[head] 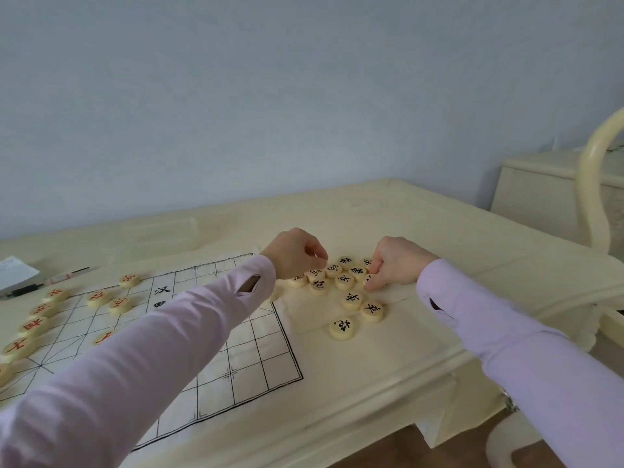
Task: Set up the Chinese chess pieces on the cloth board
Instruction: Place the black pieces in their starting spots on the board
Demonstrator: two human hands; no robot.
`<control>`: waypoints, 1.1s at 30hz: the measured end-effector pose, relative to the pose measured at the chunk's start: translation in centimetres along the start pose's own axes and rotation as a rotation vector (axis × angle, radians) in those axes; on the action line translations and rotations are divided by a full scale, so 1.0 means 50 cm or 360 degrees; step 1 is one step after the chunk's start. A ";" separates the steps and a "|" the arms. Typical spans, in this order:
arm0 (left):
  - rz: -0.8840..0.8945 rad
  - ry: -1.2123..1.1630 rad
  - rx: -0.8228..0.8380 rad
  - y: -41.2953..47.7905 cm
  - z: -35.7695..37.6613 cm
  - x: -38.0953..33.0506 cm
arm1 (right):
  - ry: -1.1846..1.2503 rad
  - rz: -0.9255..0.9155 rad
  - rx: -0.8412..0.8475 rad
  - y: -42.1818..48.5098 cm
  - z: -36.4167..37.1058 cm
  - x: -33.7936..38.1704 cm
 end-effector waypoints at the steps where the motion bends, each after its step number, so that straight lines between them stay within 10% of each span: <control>1: -0.0068 -0.0078 -0.0024 0.001 -0.006 0.009 | 0.0010 -0.0013 -0.0032 -0.002 -0.007 0.003; 14: -0.0550 -0.0986 0.0312 -0.042 0.005 0.050 | 0.0279 -0.0579 -0.0235 -0.042 -0.049 0.164; 33: -0.0792 -0.0757 0.0380 -0.161 -0.048 0.168 | 0.0430 -0.0594 0.0044 -0.021 0.040 0.212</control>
Point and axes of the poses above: each hand's wrist, its own y-axis towards the middle knuckle, its own z-axis out of the palm, x = y × z, the point moved 9 cm from there along y, towards the middle knuckle, and after that the axes turned 1 degree about -x, right-handed, at the moved point
